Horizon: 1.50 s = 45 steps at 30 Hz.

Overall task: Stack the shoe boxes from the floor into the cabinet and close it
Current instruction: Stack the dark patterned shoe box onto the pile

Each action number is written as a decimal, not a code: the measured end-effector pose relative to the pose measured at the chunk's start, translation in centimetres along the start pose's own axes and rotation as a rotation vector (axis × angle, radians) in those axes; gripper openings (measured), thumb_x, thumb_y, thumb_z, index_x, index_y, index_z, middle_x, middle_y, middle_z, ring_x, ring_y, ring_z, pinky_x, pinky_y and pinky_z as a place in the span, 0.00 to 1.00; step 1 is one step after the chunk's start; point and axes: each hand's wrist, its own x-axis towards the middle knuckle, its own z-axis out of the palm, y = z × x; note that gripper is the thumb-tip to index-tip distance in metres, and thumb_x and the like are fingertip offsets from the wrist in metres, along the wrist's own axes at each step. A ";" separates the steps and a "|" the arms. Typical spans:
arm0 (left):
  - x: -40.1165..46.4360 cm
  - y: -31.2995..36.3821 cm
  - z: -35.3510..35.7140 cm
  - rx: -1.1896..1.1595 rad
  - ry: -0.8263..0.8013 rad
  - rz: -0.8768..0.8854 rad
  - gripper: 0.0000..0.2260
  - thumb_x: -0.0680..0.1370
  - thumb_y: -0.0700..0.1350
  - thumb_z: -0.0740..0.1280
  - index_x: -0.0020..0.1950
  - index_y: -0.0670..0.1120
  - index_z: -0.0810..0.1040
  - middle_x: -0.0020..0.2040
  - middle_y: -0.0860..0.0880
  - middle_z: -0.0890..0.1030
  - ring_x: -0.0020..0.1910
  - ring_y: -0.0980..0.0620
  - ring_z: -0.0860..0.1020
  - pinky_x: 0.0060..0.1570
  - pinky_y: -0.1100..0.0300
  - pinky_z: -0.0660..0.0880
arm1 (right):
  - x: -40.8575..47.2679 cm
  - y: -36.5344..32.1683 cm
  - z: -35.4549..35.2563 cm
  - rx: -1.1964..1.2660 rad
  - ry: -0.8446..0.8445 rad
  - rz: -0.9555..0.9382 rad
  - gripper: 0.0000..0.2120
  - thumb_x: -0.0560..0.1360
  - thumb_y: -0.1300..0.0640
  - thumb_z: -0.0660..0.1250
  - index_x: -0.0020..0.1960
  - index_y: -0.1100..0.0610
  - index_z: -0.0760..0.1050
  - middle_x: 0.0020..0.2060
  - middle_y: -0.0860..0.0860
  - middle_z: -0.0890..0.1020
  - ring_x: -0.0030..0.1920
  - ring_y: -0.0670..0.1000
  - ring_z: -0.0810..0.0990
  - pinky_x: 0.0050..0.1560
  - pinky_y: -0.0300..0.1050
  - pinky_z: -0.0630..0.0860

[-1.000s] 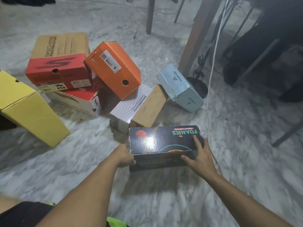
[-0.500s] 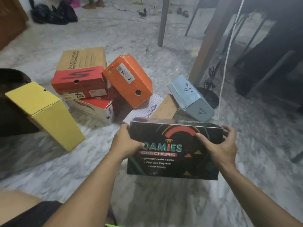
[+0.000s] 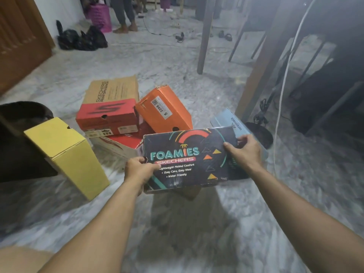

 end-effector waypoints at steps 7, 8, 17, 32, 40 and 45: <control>0.9 -0.8 -0.4 -0.041 -0.264 0.114 0.42 0.61 0.36 0.81 0.71 0.48 0.67 0.55 0.53 0.79 0.48 0.57 0.79 0.43 0.64 0.79 | -0.6 0.9 0.0 -0.202 -0.397 -0.163 0.37 0.62 0.41 0.79 0.67 0.51 0.73 0.60 0.47 0.76 0.61 0.49 0.75 0.63 0.45 0.70; 0.9 -1.0 -0.4 0.037 -0.319 0.147 0.50 0.57 0.41 0.83 0.74 0.49 0.63 0.60 0.53 0.78 0.54 0.55 0.79 0.53 0.58 0.79 | -1.0 0.9 -0.3 -0.236 -0.456 -0.189 0.42 0.60 0.38 0.79 0.69 0.49 0.71 0.61 0.46 0.73 0.62 0.48 0.74 0.64 0.45 0.69; 0.3 -1.6 0.2 0.195 -0.333 0.234 0.61 0.56 0.45 0.84 0.79 0.53 0.50 0.73 0.52 0.67 0.69 0.53 0.68 0.69 0.55 0.66 | -2.6 2.3 -2.2 -0.279 -0.479 -0.145 0.51 0.52 0.40 0.83 0.72 0.45 0.69 0.64 0.48 0.77 0.65 0.50 0.73 0.63 0.44 0.70; -4.5 7.6 -12.7 0.290 -0.109 0.357 0.52 0.60 0.54 0.81 0.78 0.49 0.57 0.65 0.54 0.72 0.62 0.54 0.73 0.65 0.58 0.69 | -5.0 -11.1 -0.6 0.130 -0.380 -0.446 0.36 0.54 0.33 0.79 0.60 0.43 0.80 0.56 0.42 0.81 0.55 0.44 0.81 0.58 0.49 0.78; -9.7 8.9 -24.3 0.256 0.190 0.331 0.46 0.63 0.55 0.79 0.77 0.51 0.63 0.63 0.53 0.75 0.57 0.55 0.73 0.59 0.62 0.68 | -9.6 -22.1 4.0 0.054 -0.479 -0.674 0.39 0.52 0.27 0.74 0.60 0.40 0.79 0.52 0.39 0.82 0.51 0.41 0.80 0.56 0.44 0.77; -13.4 7.6 -30.9 0.193 0.331 0.280 0.45 0.63 0.53 0.80 0.76 0.52 0.63 0.58 0.55 0.75 0.54 0.56 0.73 0.55 0.63 0.66 | -14.5 -27.2 7.3 0.012 -0.570 -0.771 0.38 0.55 0.28 0.74 0.61 0.42 0.79 0.53 0.40 0.83 0.52 0.42 0.81 0.55 0.41 0.76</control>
